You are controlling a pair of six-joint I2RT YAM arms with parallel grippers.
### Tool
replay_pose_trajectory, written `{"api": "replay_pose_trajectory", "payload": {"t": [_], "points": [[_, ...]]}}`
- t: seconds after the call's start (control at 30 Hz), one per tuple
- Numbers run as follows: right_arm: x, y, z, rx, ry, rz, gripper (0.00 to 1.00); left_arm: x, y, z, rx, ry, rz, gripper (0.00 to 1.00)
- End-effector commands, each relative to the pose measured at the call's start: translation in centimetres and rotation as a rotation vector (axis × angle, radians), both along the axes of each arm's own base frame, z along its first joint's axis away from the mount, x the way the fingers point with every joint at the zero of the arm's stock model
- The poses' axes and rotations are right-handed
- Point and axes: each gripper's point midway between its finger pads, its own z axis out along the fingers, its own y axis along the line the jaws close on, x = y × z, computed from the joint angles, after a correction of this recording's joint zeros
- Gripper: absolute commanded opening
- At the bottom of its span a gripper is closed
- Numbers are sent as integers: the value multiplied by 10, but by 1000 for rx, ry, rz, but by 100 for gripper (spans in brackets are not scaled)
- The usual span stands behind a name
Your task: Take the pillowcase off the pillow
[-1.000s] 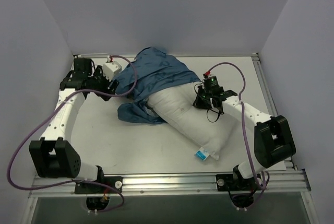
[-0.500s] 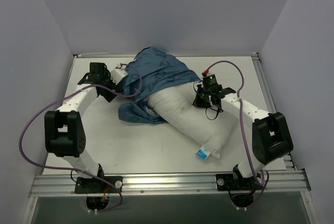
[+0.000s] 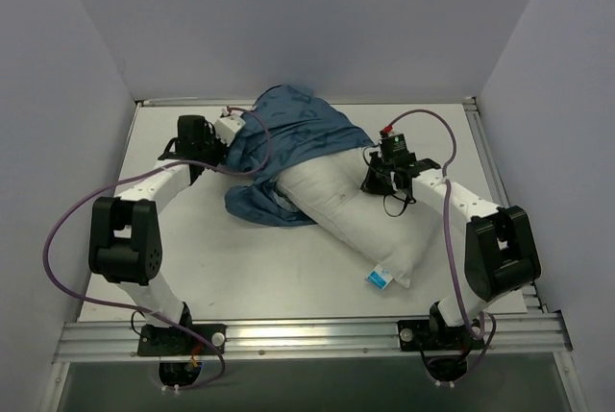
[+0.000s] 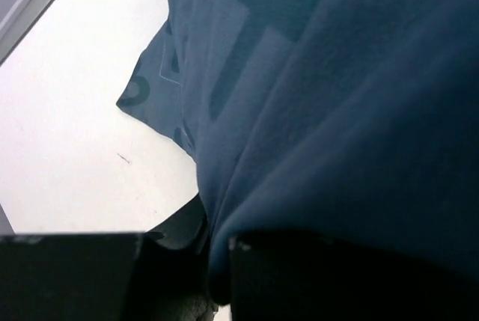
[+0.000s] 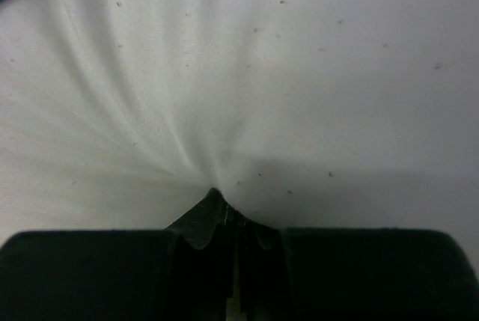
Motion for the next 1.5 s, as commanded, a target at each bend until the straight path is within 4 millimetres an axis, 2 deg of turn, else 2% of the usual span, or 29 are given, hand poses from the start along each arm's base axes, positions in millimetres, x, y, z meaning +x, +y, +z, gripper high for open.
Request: {"api": "replay_pose_trajectory", "payload": {"t": [0.0, 0.03, 0.07, 0.1, 0.17, 0.2, 0.23, 0.3, 0.4, 0.53, 0.6, 0.67, 0.7, 0.8, 0.83, 0.93, 0.97, 1.0, 1.03, 1.07, 1.1, 1.13, 1.2, 1.23, 1.3, 1.33, 1.37, 1.43, 1.47], "points": [[-68, -83, -69, -293, 323, -101, 0, 23, 36, 76, -102, -251, 177, 2], [-68, -85, -69, -295, 321, -109, 0, 24, 46, 84, -103, -264, 213, 2], [-68, -87, -69, -297, 320, -119, 0, 27, 54, 103, -116, -297, 261, 2], [-68, -92, -70, -298, 325, -133, 0, 24, 59, 113, -128, -297, 279, 2], [-71, -99, -69, -310, 341, -155, 0, 16, 72, 124, -168, -272, 337, 2], [-71, -103, -69, -330, 340, -165, 0, 15, 73, 144, -188, -303, 346, 2], [-70, -105, -67, -340, 340, -166, 0, 11, 90, 151, -193, -308, 387, 2], [-70, -106, -65, -351, 336, -163, 0, 0, 93, 166, -203, -312, 393, 2], [-70, -112, -64, -366, 344, -161, 0, -18, 99, 177, -220, -300, 400, 2], [-68, -112, -63, -346, 339, -162, 0, -35, 109, 170, -229, -260, 417, 2], [-68, -114, -65, -348, 343, -160, 0, -41, 124, 173, -203, -267, 450, 2], [-70, -122, -67, -359, 351, -176, 0, -46, 140, 184, -193, -287, 478, 2], [-70, -125, -68, -359, 351, -182, 0, -51, 161, 190, -185, -301, 515, 2], [-70, -130, -72, -353, 358, -194, 0, -63, 174, 210, -159, -322, 466, 2], [-70, -129, -74, -354, 362, -190, 0, -68, 169, 211, -154, -313, 430, 2], [-71, -128, -76, -350, 371, -182, 0, -88, 128, 188, -199, -216, 250, 2], [-72, -127, -76, -348, 371, -180, 0, -100, 111, 160, -229, -138, 220, 2], [-70, -125, -73, -339, 359, -175, 0, -106, 96, 144, -238, -87, 189, 2], [-67, -123, -70, -331, 349, -169, 0, -112, 63, 125, -231, -30, 109, 2], [-65, -120, -66, -318, 336, -158, 0, -118, 49, 110, -221, 6, 82, 2], [-63, -113, -60, -300, 319, -139, 0, -128, 37, 82, -211, 70, 69, 2], [-56, -109, -52, -295, 293, -127, 0, -133, 12, 73, -223, 98, 20, 2], [-52, -100, -35, -293, 265, -103, 0, -136, 1, 63, -226, 116, 8, 2], [-41, -88, -18, -298, 213, -76, 0, -137, 0, 58, -215, 123, 15, 2], [-37, -73, 8, -306, 165, -55, 0, -137, -3, 58, -205, 118, 7, 2], [-36, -56, 20, -310, 138, -17, 0, -137, -4, 59, -204, 115, 4, 2], [-27, -46, 44, -306, 95, -21, 0, -137, -4, 58, -203, 118, 2, 2], [-22, -33, 66, -314, 56, -18, 0, -139, -8, 58, -212, 126, -2, 2], [-18, -19, 89, -329, 5, -5, 0, -140, -11, 59, -223, 130, -10, 2]]}}
